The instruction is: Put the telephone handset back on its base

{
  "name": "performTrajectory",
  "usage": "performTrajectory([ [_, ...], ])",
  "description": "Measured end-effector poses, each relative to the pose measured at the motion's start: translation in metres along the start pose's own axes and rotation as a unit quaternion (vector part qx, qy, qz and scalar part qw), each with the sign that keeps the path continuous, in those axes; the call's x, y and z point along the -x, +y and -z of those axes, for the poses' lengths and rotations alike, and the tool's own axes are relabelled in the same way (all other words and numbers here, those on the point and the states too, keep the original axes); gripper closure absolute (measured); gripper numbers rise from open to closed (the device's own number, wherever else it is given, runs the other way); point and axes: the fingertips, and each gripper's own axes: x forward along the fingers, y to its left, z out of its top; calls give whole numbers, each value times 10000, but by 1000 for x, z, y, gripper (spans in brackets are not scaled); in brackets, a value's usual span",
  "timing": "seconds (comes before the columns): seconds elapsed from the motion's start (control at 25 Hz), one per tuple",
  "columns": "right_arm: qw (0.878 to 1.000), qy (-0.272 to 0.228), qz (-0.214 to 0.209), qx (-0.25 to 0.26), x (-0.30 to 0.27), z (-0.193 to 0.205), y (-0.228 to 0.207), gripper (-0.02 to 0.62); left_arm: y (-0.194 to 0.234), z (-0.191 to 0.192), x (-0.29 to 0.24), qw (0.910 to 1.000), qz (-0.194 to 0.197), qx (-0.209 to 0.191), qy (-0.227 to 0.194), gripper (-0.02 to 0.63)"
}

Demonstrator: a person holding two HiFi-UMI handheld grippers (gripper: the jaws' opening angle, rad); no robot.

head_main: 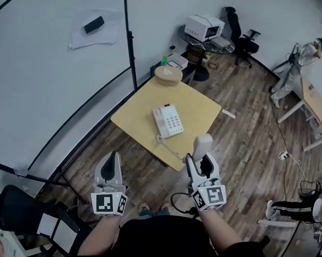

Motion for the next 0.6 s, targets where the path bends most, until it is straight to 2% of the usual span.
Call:
performTrajectory([
  [0.44, 9992, -49, -398, 4, -24, 6, -16, 373, -9, 7, -26, 9996, -267, -72, -32, 607],
  [0.6, 9988, 15, -480, -51, -42, 9, -19, 373, 0, 10, -41, 9994, -335, -114, 33, 607],
])
